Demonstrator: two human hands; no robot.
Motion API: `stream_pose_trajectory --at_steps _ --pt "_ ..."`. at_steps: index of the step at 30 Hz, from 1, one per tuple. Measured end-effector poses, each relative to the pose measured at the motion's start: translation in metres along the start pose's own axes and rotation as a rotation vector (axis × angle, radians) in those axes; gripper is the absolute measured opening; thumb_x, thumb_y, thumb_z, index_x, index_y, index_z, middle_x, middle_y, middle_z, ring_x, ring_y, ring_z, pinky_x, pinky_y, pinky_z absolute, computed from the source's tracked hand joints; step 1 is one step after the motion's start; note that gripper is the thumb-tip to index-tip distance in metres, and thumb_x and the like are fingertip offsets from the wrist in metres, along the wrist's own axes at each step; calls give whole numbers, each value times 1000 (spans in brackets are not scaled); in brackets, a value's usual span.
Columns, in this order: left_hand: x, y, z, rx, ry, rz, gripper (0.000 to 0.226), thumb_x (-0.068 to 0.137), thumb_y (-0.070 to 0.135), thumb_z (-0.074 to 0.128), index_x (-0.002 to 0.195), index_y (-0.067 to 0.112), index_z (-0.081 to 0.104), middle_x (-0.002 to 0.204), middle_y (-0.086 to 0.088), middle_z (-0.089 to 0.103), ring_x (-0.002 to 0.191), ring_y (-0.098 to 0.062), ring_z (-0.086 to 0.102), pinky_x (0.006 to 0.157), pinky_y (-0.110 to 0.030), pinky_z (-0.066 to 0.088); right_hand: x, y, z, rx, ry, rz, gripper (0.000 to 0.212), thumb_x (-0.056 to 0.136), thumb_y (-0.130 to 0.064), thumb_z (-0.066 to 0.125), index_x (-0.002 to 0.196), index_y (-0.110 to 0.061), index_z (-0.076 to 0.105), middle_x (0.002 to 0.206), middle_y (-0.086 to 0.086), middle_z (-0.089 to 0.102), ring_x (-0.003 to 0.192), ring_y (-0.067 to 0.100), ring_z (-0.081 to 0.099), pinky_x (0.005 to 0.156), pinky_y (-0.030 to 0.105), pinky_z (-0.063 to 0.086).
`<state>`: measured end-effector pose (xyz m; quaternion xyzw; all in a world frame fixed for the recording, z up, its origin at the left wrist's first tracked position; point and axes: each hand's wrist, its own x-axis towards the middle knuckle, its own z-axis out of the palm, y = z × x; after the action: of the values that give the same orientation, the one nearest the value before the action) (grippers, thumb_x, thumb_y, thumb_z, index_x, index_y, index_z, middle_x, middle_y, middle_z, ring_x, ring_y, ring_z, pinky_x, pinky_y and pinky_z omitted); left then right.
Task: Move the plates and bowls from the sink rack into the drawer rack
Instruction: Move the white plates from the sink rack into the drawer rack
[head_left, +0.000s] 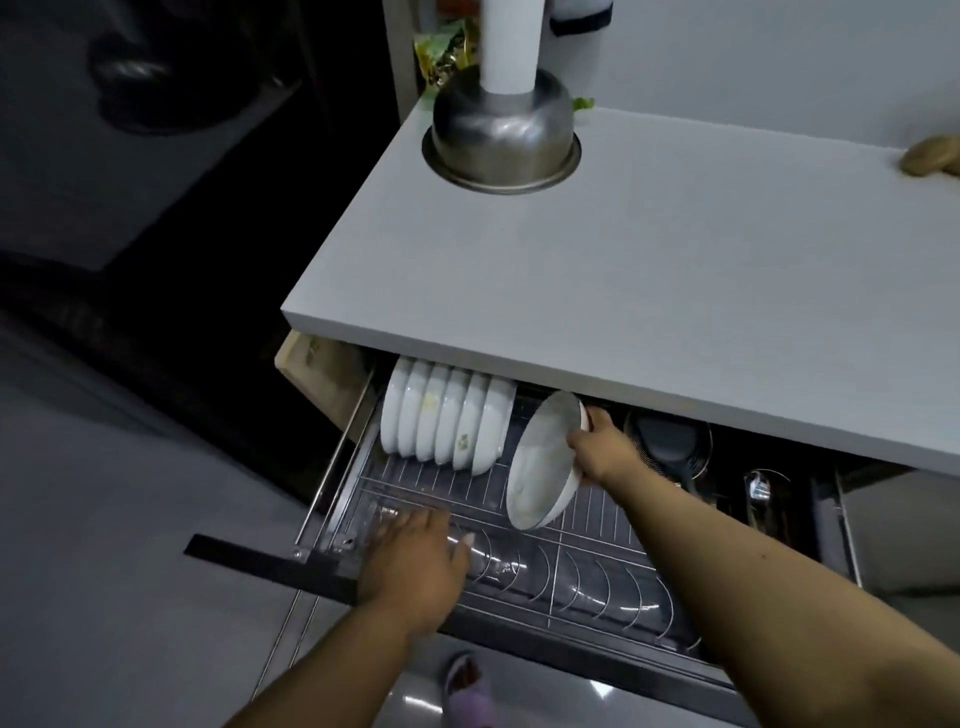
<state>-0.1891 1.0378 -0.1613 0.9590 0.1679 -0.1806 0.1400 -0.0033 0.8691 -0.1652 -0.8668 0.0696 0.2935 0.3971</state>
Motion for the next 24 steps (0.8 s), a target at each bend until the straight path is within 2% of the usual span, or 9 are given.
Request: stream_pose_trajectory --at_steps 3,7,10,12,16,20,24 --pt "1 1 -3 -9 6 17 48 97 52 29 135 25 42 138 3 47 128 -18 38 105 -35 33 14 -11 7 -86 27 -6 50 84 -24 49 132 -10 40 114 20 60 97 40 60 87 48 52" --pt "3 -2 -3 -35 2 34 50 97 50 30 140 24 34 140 2 44 128 -17 38 104 -35 33 33 -19 16 -111 27 -17 57 74 -32 47 124 -6 50 109 24 63 95 40 62 82 43 51" --pt "4 -5 0 -51 3 47 59 96 52 30 148 24 23 143 3 43 131 -17 36 106 -34 31 38 -27 24 -140 16 -24 39 84 -25 49 115 -2 55 95 20 63 84 35 60 78 40 49" --pt "5 -7 4 -68 2 46 63 95 55 28 151 25 17 144 3 43 132 -17 35 108 -34 29 42 -29 28 -167 12 -48 32 90 -23 51 115 -3 55 101 20 63 89 33 58 78 36 44" --pt "6 -9 8 -95 22 37 67 94 59 26 151 28 12 139 2 47 129 -17 38 105 -34 31 51 -29 37 -200 14 -89 35 94 -30 52 119 -5 56 118 20 62 109 36 57 86 33 41" --pt "6 -9 9 -133 52 47 69 93 60 26 151 29 8 134 2 50 124 -16 42 100 -33 37 60 -35 46 -257 6 -78 39 96 -34 50 116 -1 58 119 22 61 110 36 56 88 34 42" --pt "5 -9 8 -157 55 50 69 94 60 27 152 28 8 134 1 50 125 -17 42 98 -33 38 70 -37 59 -332 -5 -83 44 96 -37 49 118 0 59 122 23 60 113 36 55 88 33 42"
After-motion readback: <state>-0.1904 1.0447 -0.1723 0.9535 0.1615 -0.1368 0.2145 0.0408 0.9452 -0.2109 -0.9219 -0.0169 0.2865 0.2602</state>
